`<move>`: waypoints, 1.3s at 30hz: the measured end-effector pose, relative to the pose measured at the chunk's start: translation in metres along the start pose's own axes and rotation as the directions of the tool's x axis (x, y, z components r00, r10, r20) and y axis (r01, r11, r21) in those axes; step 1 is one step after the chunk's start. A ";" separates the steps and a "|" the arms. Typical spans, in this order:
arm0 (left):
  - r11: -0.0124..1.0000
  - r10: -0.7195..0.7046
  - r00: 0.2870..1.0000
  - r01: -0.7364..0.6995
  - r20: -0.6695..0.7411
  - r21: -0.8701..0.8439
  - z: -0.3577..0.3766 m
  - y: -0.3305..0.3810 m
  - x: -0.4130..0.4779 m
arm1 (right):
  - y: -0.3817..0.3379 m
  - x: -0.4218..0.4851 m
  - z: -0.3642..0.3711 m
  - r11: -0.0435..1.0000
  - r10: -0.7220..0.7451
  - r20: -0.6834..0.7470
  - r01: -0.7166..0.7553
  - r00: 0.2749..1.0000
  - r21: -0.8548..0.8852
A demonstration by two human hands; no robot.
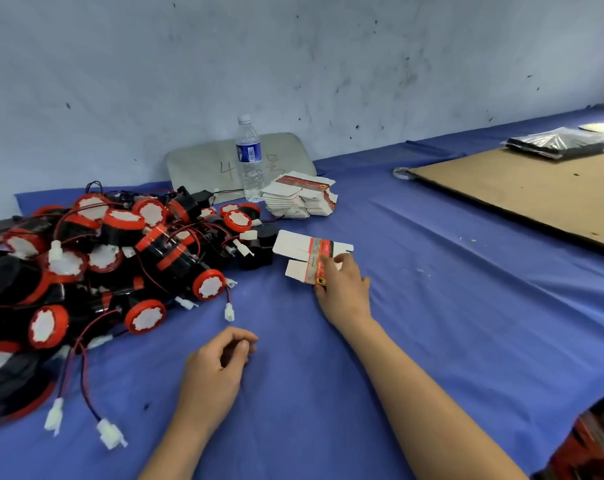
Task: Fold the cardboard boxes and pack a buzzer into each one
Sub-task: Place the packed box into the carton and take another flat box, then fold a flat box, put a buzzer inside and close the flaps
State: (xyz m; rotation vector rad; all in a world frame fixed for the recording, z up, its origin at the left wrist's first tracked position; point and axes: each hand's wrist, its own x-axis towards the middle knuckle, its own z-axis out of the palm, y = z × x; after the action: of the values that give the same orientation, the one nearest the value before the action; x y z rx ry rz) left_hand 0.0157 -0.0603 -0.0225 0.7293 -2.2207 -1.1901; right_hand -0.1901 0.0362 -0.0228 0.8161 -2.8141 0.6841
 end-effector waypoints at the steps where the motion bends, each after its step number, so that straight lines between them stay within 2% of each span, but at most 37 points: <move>1: 1.000 -0.001 1.000 0.001 0.002 0.003 -0.001 0.000 0.000 | 0.001 0.000 0.000 0.999 -0.005 -0.010 0.004 1.000 -0.045; 4: 1.000 -0.011 1.000 0.011 0.011 0.004 -0.001 0.000 -0.001 | 0.007 0.001 0.003 0.999 0.003 0.003 -0.003 1.000 -0.032; 7: 1.000 -0.015 1.000 0.015 0.010 0.006 -0.001 0.002 -0.002 | 0.008 0.002 0.004 0.995 0.099 0.100 -0.097 0.990 -0.021; 10: 1.000 -0.007 1.000 0.007 0.002 0.026 -0.002 0.002 -0.002 | -0.004 0.008 0.005 0.974 0.179 0.119 -0.158 0.977 -0.163; 13: 0.999 -0.008 1.000 0.009 -0.007 0.037 -0.002 0.003 -0.004 | -0.019 0.022 0.003 0.922 0.220 0.056 -0.189 0.974 -0.337; 15: 1.000 -0.013 1.000 0.013 -0.008 0.027 -0.002 0.004 -0.004 | -0.025 0.033 -0.001 0.905 0.183 0.025 -0.158 0.983 -0.394; 18: 1.000 -0.012 1.000 0.012 -0.015 0.012 -0.004 0.004 -0.004 | -0.024 0.045 -0.004 0.864 0.009 0.056 0.020 0.998 -0.503; 22: 1.000 -0.004 1.000 0.005 -0.014 0.012 -0.004 0.003 -0.004 | -0.007 0.046 -0.001 0.852 -0.154 0.020 0.143 0.988 -0.503; 24: 1.000 0.000 1.000 0.000 -0.009 0.006 -0.004 0.001 -0.003 | 0.008 0.038 0.002 0.914 -0.121 -0.072 0.082 0.990 -0.398; 25: 1.000 0.001 1.000 -0.002 -0.008 -0.006 -0.003 0.000 -0.003 | 0.018 0.032 0.001 0.962 -0.069 -0.152 0.025 0.986 -0.273; 26: 1.000 0.006 1.000 -0.007 -0.017 -0.030 -0.003 0.000 -0.003 | 0.026 0.025 -0.002 0.998 0.010 -0.245 -0.027 0.969 -0.063; 27: 0.998 0.015 0.999 -0.017 -0.034 -0.062 -0.002 0.000 -0.003 | 0.032 0.018 -0.007 0.979 0.106 -0.311 -0.044 0.945 0.201; 28: 0.994 0.026 0.998 -0.033 -0.065 -0.102 -0.001 0.000 -0.003 | 0.034 0.013 -0.014 0.885 0.196 -0.333 -0.020 0.922 0.465; 30: 0.977 0.031 0.991 -0.057 -0.128 -0.205 -0.002 0.002 -0.001 | 0.028 0.006 -0.032 0.644 0.250 -0.306 0.078 0.918 0.761; 32: 0.921 -0.024 0.989 -0.035 -0.147 -0.388 -0.003 0.006 0.001 | 0.012 0.000 -0.047 0.349 0.132 -0.118 0.065 0.984 0.935; 33: 0.880 -0.061 0.987 -0.018 -0.151 -0.475 -0.005 0.008 0.001 | 0.002 -0.004 -0.050 0.206 -0.004 0.009 -0.008 1.000 0.978; 34: 0.834 -0.091 0.985 -0.004 -0.145 -0.552 -0.007 0.009 0.002 | -0.006 -0.010 -0.049 0.124 -0.153 0.116 -0.097 0.981 0.987; 35: 0.789 -0.113 0.985 0.008 -0.132 -0.615 -0.008 0.009 0.003 | -0.013 -0.015 -0.046 0.111 -0.283 0.202 -0.177 0.938 0.978; 36: 0.747 -0.131 0.985 0.024 -0.111 -0.665 -0.012 0.007 0.004 | -0.022 -0.022 -0.041 0.143 -0.392 0.275 -0.237 0.878 0.961; 38: 0.674 -0.168 0.985 0.091 -0.033 -0.733 -0.021 0.005 0.004 | -0.032 -0.033 -0.031 0.226 -0.510 0.363 -0.285 0.780 0.931; 39: 0.651 -0.177 0.984 0.128 0.014 -0.748 -0.025 0.004 0.004 | -0.033 -0.036 -0.029 0.244 -0.528 0.382 -0.295 0.758 0.924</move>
State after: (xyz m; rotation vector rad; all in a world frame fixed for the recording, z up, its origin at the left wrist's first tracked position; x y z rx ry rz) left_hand 0.0283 -0.0754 -0.0061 0.5775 -1.3946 -1.9521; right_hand -0.1417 0.0419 0.0069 1.6963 -2.3142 2.7811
